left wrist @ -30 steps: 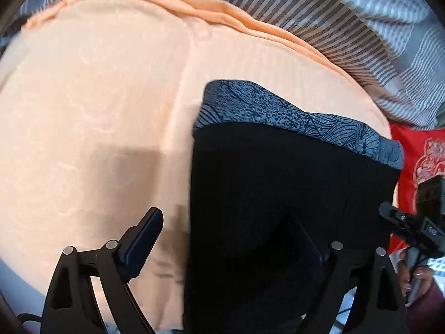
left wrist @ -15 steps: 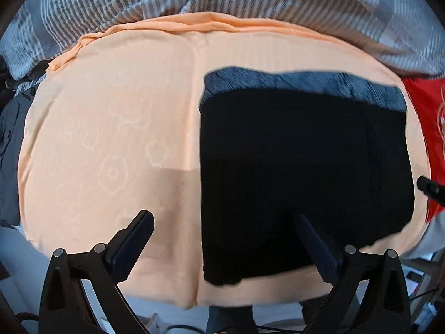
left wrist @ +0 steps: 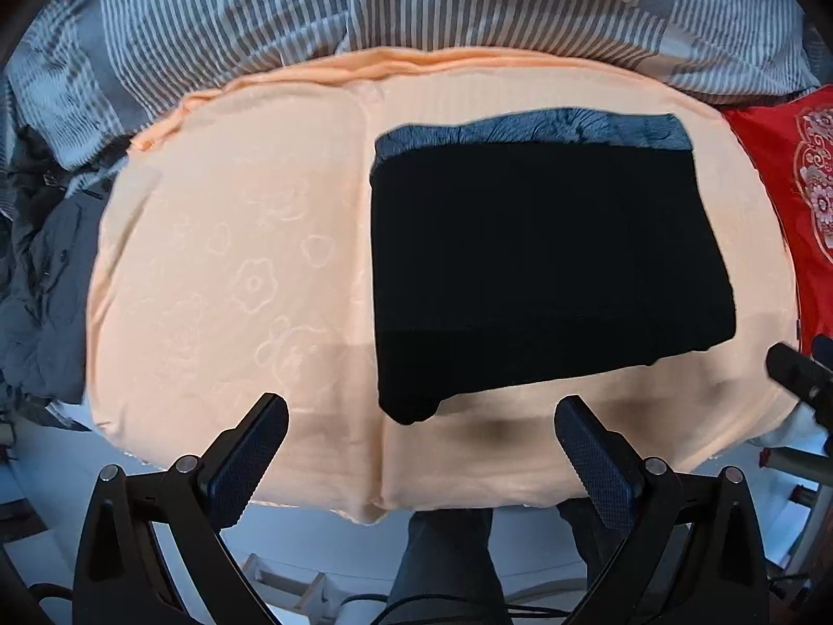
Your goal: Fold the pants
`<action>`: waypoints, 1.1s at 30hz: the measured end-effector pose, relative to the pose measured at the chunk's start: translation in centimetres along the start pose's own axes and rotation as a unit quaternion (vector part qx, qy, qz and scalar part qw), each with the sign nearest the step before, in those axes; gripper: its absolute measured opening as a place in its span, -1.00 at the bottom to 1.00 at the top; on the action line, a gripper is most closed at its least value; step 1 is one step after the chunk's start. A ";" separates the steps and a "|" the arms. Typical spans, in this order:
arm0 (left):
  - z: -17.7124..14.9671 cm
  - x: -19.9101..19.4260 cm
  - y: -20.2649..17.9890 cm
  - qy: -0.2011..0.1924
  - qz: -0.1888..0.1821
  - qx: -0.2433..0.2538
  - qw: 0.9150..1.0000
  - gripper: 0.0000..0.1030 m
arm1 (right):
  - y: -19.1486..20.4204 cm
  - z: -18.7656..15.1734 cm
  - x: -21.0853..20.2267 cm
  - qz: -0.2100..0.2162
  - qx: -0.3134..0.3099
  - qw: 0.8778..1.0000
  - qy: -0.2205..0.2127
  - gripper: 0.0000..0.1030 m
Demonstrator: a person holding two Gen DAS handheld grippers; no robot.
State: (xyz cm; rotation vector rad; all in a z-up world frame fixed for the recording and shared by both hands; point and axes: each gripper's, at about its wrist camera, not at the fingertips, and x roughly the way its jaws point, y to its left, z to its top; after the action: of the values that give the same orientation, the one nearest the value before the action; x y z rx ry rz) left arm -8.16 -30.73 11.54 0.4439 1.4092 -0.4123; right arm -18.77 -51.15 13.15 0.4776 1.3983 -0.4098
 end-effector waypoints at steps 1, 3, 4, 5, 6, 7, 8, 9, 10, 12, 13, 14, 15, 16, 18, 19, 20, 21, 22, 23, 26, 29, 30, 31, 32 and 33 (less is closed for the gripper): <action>0.0 -0.6 -0.1 -0.004 0.001 0.004 1.000 1.00 | 0.4 -0.2 -0.4 0.001 0.001 1.000 0.001 1.00; 0.1 -1.3 0.0 -0.008 0.003 0.006 1.000 1.00 | 0.7 -0.4 -1.0 0.001 0.006 1.000 0.000 1.00; 0.1 -1.5 0.1 -0.009 0.003 0.006 1.000 1.00 | 0.8 -0.4 -1.2 -0.001 0.009 1.000 0.001 1.00; 0.1 -1.6 0.1 -0.008 0.002 0.005 1.000 1.00 | 0.9 -0.4 -1.5 -0.004 0.014 1.000 0.002 1.00; 0.1 -1.9 0.3 -0.008 0.000 0.004 1.000 1.00 | 0.9 -0.3 -1.8 -0.003 0.018 1.000 0.003 1.00; 0.0 -2.2 0.3 -0.008 -0.001 0.003 1.000 1.00 | 1.0 -0.3 -1.9 -0.002 0.021 1.000 0.003 1.00; -0.2 -2.4 0.4 -0.008 -0.001 0.002 1.000 1.00 | 1.1 -0.2 -2.3 -0.001 0.024 1.000 0.003 1.00; -0.2 -2.5 0.6 -0.009 -0.001 0.001 1.000 1.00 | 1.2 -0.1 -2.5 -0.003 0.024 1.000 0.003 1.00; -0.3 -2.7 0.7 -0.008 -0.003 -0.001 1.000 1.00 | 1.3 -0.1 -2.8 -0.005 0.023 1.000 0.002 1.00; -0.3 -2.8 1.0 -0.004 -0.007 -0.007 1.000 1.00 | 1.6 0.1 -3.2 -0.010 0.020 1.000 0.000 1.00; -0.3 -2.9 1.0 -0.003 -0.009 -0.010 1.000 1.00 | 1.8 0.2 -3.5 -0.013 0.018 1.000 0.000 1.00; -0.2 -3.0 1.2 -0.002 -0.012 -0.014 1.000 1.00 | 2.0 0.2 -3.6 -0.014 0.016 1.000 0.001 1.00; -0.2 -3.1 1.2 -0.002 -0.013 -0.016 1.000 1.00 | 2.2 0.3 -3.8 -0.015 0.014 1.000 0.001 1.00; -0.2 -3.2 1.1 -0.004 -0.013 -0.019 1.000 1.00 | 2.4 0.3 -3.9 -0.017 0.011 1.000 0.001 1.00; -0.2 -3.5 1.1 -0.007 -0.014 -0.019 1.000 1.00 | 2.9 0.3 -4.1 -0.021 0.005 1.000 0.001 1.00; -0.2 -3.6 1.1 -0.008 -0.015 -0.019 1.000 1.00 | 3.1 0.3 -4.2 -0.024 0.001 1.000 0.000 1.00; -0.1 -3.7 1.1 -0.009 -0.016 -0.018 1.000 1.00 | 3.3 0.2 -4.4 -0.029 -0.002 1.000 0.000 1.00; -0.1 -3.8 1.0 -0.010 -0.017 -0.018 1.000 1.00 | 3.4 0.2 -4.4 -0.030 -0.004 1.000 0.000 1.00; -0.1 -4.0 0.9 -0.011 -0.017 -0.017 1.000 1.00 | 3.5 0.2 -4.5 -0.031 -0.006 1.000 0.000 1.00; -0.1 -4.2 0.9 -0.013 -0.020 -0.016 1.000 1.00 | 3.6 0.2 -4.6 -0.032 -0.007 0.999 0.000 1.00; 0.0 -4.5 0.8 -0.016 -0.022 -0.016 1.000 1.00 | 3.9 0.2 -4.9 -0.036 -0.011 0.999 -0.001 1.00; 0.1 -4.9 0.7 -0.018 -0.024 -0.016 0.999 1.00 | 4.2 0.2 -5.0 -0.037 -0.014 0.999 0.000 1.00; 0.1 -5.0 0.7 -0.018 -0.024 -0.015 0.999 1.00 | 4.2 0.2 -5.1 -0.036 -0.013 0.999 0.002 1.00; 0.2 -5.1 0.7 -0.019 -0.023 -0.014 0.999 1.00 | 4.2 0.2 -5.1 -0.035 -0.012 0.999 0.002 1.00; 0.3 -5.2 0.6 -0.019 -0.023 -0.013 0.999 1.00 | 4.2 0.2 -5.1 -0.035 -0.011 0.999 0.003 1.00; 0.3 -5.3 0.6 -0.019 -0.023 -0.012 0.999 1.00 | 4.2 0.3 -5.1 -0.034 -0.010 0.999 0.003 1.00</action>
State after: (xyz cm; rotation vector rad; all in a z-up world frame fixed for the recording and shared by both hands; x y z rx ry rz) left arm -8.21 -30.28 16.86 0.3830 1.3872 -0.4379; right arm -16.97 -47.82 18.60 0.4149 1.4267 -0.4494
